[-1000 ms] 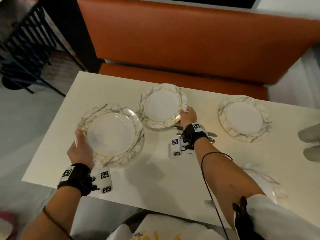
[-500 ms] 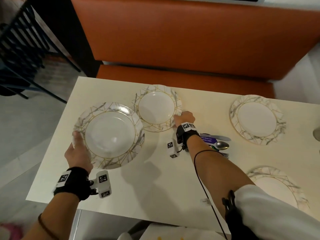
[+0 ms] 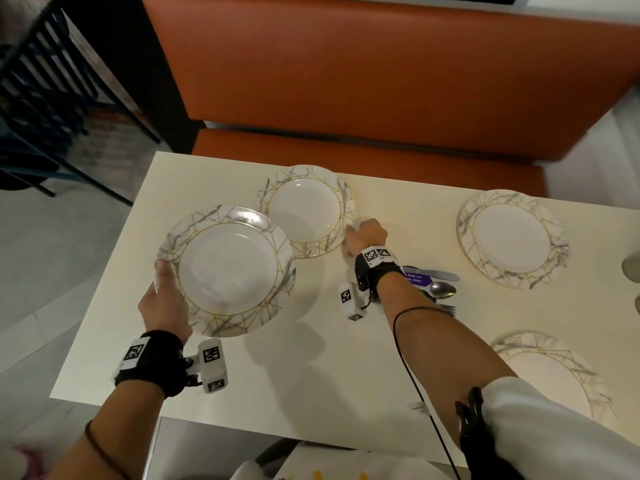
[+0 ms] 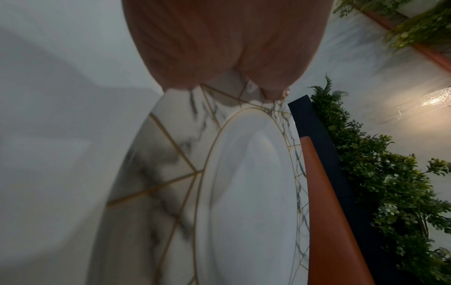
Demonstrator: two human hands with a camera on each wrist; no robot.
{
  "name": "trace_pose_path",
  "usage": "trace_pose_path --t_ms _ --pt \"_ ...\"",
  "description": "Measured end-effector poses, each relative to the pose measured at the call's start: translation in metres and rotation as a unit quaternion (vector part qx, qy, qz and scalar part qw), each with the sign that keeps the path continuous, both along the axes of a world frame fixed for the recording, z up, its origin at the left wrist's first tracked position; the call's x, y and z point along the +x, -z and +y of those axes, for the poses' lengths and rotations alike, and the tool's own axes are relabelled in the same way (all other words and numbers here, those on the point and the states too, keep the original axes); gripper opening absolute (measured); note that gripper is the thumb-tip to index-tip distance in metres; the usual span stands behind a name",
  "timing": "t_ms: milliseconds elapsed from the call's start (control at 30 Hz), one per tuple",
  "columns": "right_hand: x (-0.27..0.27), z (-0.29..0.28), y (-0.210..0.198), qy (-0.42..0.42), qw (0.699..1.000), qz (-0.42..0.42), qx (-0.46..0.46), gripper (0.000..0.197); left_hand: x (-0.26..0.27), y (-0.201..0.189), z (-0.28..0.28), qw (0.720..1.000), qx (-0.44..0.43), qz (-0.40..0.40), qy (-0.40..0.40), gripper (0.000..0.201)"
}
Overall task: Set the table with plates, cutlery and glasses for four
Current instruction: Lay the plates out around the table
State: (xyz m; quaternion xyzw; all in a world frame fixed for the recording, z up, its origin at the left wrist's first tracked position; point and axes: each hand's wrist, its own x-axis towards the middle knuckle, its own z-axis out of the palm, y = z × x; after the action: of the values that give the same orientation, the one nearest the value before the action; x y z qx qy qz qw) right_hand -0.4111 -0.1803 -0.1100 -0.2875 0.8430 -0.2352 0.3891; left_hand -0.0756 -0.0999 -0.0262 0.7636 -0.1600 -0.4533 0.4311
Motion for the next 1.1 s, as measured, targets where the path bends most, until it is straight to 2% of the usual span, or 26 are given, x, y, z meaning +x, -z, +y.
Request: trace_pose_path --t_ms 100,200,300,400,500,600,700,800,867,1100 --pt "0.008 0.016 -0.018 -0.016 0.996 0.029 -0.082 0.030 -0.006 0.001 0.005 1.000 0.015 0.002 0.013 0.067" --pt "0.026 0.043 -0.032 -0.105 0.986 -0.032 -0.125 0.017 -0.012 0.006 0.011 0.995 0.047 -0.017 0.088 0.073" --pt "0.044 0.071 -0.034 -0.192 0.969 -0.093 -0.126 0.026 -0.017 0.023 0.018 0.990 0.087 0.015 0.112 0.064" --pt "0.050 0.100 -0.020 -0.210 0.970 -0.068 -0.102 0.030 -0.025 0.038 0.031 0.987 0.096 0.066 0.110 0.051" --pt "0.045 0.132 -0.005 -0.195 0.977 -0.048 -0.076 0.030 -0.026 0.047 0.043 0.978 0.085 -0.022 0.192 0.028" --pt "0.041 0.162 0.006 -0.170 0.982 -0.057 -0.064 0.028 -0.016 0.065 0.059 0.962 0.079 -0.075 0.249 0.025" --pt "0.041 0.186 0.015 -0.167 0.983 -0.054 -0.051 0.027 -0.009 0.079 0.073 0.949 0.086 -0.116 0.281 0.012" --pt "0.044 0.201 0.020 -0.188 0.980 -0.043 -0.043 0.028 -0.005 0.083 0.080 0.926 0.080 -0.182 0.321 0.012" --pt "0.047 0.208 0.021 -0.195 0.979 -0.029 -0.045 0.027 -0.003 0.084 0.085 0.918 0.073 -0.209 0.330 0.020" --pt "0.055 0.217 0.020 -0.222 0.974 -0.015 -0.038 0.027 0.006 0.079 0.093 0.918 0.055 -0.223 0.324 0.024"
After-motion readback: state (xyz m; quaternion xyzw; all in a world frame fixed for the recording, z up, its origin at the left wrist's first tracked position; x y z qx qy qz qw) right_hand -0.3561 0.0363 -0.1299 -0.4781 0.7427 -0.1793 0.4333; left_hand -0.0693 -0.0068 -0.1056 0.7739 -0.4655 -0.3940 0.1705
